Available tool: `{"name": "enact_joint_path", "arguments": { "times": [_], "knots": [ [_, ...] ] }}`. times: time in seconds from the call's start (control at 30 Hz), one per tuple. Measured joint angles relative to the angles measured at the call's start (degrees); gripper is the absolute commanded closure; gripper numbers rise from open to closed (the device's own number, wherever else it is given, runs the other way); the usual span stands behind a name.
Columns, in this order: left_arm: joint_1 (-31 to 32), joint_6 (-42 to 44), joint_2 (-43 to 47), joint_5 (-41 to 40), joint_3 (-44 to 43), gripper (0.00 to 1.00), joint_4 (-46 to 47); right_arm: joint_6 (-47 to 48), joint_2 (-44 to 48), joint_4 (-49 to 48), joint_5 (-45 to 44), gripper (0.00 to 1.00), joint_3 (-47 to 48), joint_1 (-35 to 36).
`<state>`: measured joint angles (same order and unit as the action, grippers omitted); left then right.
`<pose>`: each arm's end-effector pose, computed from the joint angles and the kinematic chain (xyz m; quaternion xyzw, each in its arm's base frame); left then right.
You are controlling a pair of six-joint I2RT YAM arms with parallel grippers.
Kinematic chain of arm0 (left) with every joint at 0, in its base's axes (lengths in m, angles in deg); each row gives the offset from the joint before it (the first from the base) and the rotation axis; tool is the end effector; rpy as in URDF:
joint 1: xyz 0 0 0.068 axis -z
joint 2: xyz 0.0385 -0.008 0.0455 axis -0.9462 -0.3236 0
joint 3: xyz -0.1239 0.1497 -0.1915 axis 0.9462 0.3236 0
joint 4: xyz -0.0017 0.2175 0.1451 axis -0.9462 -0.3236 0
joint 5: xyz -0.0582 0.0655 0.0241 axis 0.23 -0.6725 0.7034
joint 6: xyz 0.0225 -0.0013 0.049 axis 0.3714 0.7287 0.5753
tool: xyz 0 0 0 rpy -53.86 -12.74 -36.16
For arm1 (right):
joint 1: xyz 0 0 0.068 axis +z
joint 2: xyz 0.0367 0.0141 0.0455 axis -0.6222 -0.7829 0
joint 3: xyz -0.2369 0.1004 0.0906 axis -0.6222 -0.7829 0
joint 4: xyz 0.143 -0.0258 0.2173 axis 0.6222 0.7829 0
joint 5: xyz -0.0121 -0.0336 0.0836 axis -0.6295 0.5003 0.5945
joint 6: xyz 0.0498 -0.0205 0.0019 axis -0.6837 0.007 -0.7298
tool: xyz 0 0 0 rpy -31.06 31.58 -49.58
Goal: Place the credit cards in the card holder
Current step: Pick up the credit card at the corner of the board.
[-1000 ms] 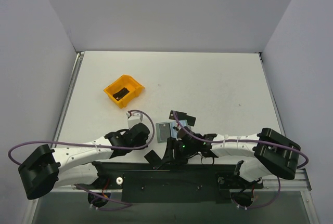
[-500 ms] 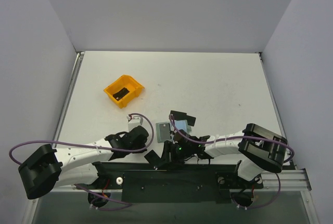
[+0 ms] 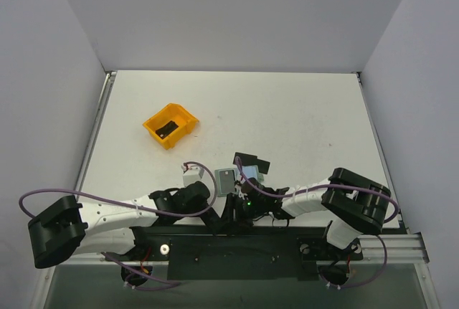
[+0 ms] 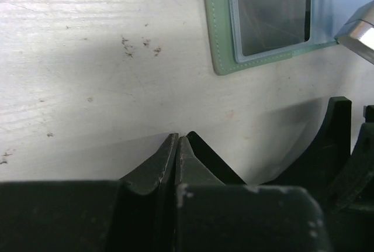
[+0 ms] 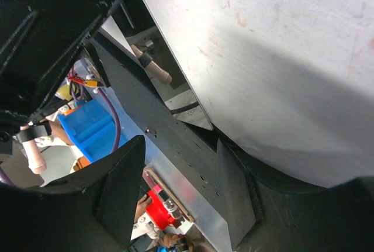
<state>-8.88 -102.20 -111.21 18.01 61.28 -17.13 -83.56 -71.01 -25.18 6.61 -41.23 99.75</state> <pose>0.0994 -0.1655 0.1470 -0.0165 0.9429 -0.1852 0.2764 0.1109 0.2410 0.1191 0.0398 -0.8568 -0.5122 0.0437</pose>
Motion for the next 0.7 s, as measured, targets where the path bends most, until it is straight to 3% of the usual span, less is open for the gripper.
{"name": "enact_joint_path", "arguments": {
  "times": [0.47, 0.7],
  "knots": [
    [2.2, -3.8, -0.9, -1.1, 0.0, 1.0, 1.2, -2.2, -2.7, -6.3, 3.6, 0.59, -1.5, -1.7],
    [2.2, -4.3, -0.4, -1.5, 0.2, 1.0, 0.8, -1.9, -4.3, -8.0, 4.7, 0.68, -1.3, -2.1]
  ]
}}
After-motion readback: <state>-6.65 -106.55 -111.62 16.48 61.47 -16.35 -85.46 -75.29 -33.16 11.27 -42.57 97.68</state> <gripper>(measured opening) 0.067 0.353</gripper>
